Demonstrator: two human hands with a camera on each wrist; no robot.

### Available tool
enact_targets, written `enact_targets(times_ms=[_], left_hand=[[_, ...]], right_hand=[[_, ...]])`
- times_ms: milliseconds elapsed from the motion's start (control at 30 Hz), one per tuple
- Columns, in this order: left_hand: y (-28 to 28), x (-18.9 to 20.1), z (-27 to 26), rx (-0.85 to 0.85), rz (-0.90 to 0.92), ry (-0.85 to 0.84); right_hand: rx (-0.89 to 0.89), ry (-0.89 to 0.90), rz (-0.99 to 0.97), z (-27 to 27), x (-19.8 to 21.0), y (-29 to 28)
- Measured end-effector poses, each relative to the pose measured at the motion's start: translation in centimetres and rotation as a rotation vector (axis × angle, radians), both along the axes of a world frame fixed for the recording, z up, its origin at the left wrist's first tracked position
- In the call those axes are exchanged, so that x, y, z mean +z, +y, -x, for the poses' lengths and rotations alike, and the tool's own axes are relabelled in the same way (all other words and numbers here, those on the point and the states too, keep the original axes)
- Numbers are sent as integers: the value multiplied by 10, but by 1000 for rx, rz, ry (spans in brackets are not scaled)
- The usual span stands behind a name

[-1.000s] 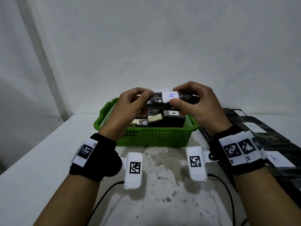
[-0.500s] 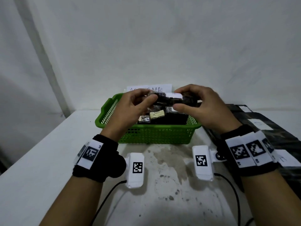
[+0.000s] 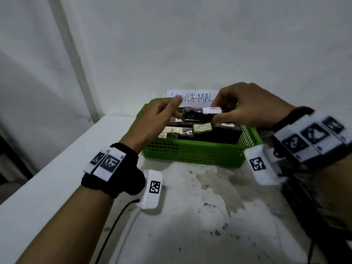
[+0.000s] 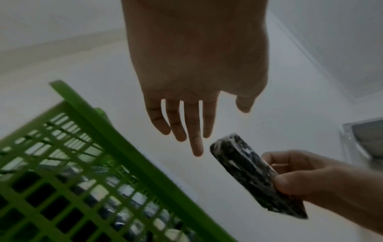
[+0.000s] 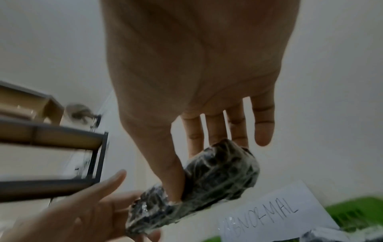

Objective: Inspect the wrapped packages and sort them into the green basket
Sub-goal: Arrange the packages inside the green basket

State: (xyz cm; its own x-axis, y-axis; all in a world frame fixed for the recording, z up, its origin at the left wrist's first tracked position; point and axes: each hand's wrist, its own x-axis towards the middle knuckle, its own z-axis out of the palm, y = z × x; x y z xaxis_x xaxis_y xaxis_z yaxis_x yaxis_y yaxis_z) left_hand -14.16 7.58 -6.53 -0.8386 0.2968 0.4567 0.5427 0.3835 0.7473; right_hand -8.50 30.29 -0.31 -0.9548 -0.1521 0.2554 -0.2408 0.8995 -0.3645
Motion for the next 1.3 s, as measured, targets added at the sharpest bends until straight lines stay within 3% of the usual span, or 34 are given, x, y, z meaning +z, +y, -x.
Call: enact_targets(times_ms=[100, 233, 433, 500, 700, 933, 1033, 1200, 1300], left_hand=[[-9, -12, 24, 172, 114, 57], [-11, -34, 43, 247, 326, 34], [-12, -36, 56, 147, 268, -166], [-11, -36, 56, 170, 325, -151], [-7, -33, 52, 256, 427, -164], [-1, -30, 36, 412, 472, -120], [-1, -29, 34, 420, 477, -117], [-1, -30, 38, 424, 505, -119], [-1, -31, 38, 426, 506, -117]], right_hand=[[9, -78, -296, 40, 14, -8], [151, -264, -680, 89, 2, -21], [434, -406, -873, 136, -28, -31], [495, -444, -883, 144, -34, -27], [607, -363, -643, 150, -41, -9], [610, -387, -750, 149, -48, -21], [624, -445, -791, 147, -52, -30], [590, -479, -1048, 147, -69, -47], [568, -413, -1027, 147, -77, -52]])
